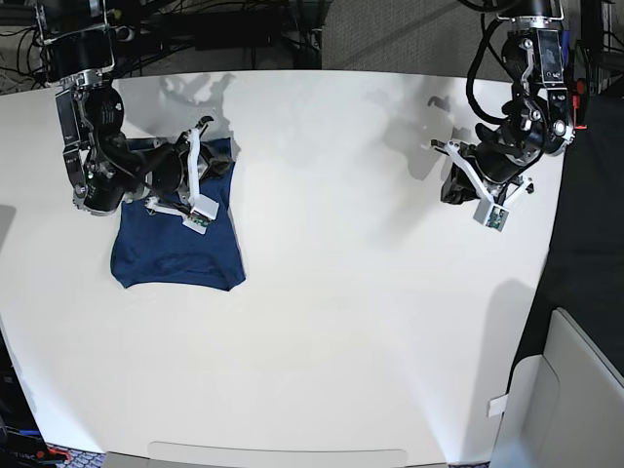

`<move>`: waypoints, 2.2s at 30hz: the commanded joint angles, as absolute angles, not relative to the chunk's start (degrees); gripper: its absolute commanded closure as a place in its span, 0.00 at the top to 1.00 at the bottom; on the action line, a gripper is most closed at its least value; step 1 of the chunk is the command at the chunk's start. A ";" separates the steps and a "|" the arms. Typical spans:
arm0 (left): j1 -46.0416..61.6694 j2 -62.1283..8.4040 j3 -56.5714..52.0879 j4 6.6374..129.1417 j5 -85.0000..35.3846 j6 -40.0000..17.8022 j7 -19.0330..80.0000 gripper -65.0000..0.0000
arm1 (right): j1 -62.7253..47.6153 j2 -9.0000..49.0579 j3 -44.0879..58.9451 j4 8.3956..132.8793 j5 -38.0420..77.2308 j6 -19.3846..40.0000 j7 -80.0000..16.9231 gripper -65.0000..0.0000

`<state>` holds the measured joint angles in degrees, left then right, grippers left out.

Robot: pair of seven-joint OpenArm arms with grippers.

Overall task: Fold the T-shirt properly
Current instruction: 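Release with the left gripper and drag the bundle with the right gripper, then pull the bundle's edge with the right gripper to flatten it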

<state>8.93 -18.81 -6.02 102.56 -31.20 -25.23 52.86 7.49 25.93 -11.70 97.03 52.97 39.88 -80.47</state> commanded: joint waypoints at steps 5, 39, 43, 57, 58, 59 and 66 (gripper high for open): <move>7.87 -18.24 -5.85 103.52 -31.87 -25.36 52.00 0.03 | 3.82 30.20 -4.35 103.60 54.20 40.00 -79.87 0.04; 5.05 -17.54 -5.76 103.34 -31.87 -25.36 52.00 0.03 | 2.51 30.73 0.04 99.65 38.99 40.00 -79.96 0.04; 5.32 -17.54 -6.02 103.34 -31.87 -25.36 52.00 0.03 | 4.09 28.79 -0.13 98.07 32.92 40.00 -79.96 0.04; 5.49 -17.54 -6.11 103.34 -31.87 -25.36 52.00 0.03 | 10.68 26.59 0.13 91.91 29.41 40.00 -79.60 0.04; 5.76 -17.54 -6.11 103.34 -31.87 -25.36 52.00 0.03 | 11.30 26.33 0.13 90.77 29.41 40.00 -79.52 0.04; 6.29 -17.71 -6.20 103.34 -31.87 -25.36 52.00 0.03 | 12.09 26.24 0.04 89.63 29.41 40.00 -79.52 0.04; 7.08 -17.89 -6.20 103.52 -31.87 -25.45 51.82 0.03 | 16.75 20.26 -0.22 83.47 24.66 40.00 -79.43 0.04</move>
<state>7.75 -17.08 -5.78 102.48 -31.22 -25.15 53.21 16.29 20.23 -0.03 83.40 24.21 39.88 -79.44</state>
